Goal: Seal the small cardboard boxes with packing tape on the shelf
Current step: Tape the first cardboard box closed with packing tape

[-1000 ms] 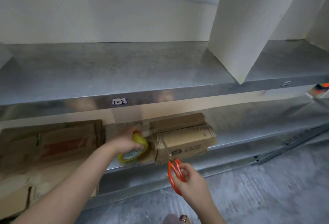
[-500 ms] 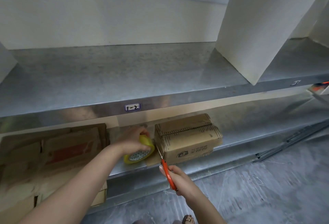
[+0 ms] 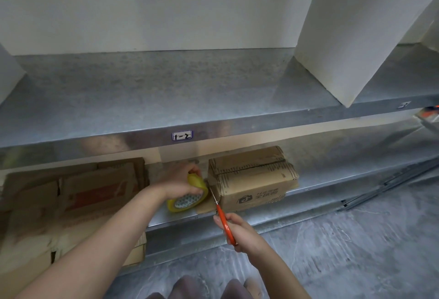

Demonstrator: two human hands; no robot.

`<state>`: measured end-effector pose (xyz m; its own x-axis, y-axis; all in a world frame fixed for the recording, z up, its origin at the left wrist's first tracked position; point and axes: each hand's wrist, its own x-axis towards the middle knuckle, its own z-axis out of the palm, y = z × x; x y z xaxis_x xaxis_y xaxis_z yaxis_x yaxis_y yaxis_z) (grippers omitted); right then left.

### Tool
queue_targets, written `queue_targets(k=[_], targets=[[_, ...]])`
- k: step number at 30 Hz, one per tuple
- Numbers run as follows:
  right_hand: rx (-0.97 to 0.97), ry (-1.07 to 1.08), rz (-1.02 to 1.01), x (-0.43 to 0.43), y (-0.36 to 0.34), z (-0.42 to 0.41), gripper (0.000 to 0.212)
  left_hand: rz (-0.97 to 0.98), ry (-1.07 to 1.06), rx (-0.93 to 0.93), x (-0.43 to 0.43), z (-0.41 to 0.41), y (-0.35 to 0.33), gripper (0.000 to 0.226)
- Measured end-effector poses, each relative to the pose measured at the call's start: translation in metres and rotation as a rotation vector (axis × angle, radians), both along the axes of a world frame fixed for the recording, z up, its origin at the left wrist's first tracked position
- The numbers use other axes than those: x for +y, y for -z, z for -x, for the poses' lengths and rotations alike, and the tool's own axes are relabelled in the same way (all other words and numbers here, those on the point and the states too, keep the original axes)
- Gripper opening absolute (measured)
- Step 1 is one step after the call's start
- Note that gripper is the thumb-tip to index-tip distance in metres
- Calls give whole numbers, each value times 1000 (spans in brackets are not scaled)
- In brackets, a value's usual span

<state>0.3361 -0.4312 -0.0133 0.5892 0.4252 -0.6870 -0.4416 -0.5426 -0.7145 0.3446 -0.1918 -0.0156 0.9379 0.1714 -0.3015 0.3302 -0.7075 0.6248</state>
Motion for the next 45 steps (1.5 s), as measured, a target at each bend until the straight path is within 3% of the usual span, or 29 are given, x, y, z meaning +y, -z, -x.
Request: queue_targets(k=[14, 16, 22, 25, 30, 37, 45], targets=[[-126, -5, 18, -2, 8, -11, 23, -16, 22, -2, 0, 0, -1, 49], [-259, -74, 114, -4, 11, -13, 25, -25, 17, -8, 1, 1, 1, 46], [-733, -349, 364, -20, 6, -11, 61, -57, -18, -25, 2, 3, 6, 45], [-971, -388, 386, -32, -3, -14, 58, -52, -49, -24, -5, 4, 6, 46], [-1162, -289, 397, -63, -14, -47, 51, -47, -87, -14, -13, 6, 0, 46], [-1180, 0, 475, -141, -4, -149, 48, -121, -243, -35, -30, 11, -5, 46], [-989, -9, 549, -186, 50, -235, 49, -158, -395, -79, -43, 10, -4, 46]])
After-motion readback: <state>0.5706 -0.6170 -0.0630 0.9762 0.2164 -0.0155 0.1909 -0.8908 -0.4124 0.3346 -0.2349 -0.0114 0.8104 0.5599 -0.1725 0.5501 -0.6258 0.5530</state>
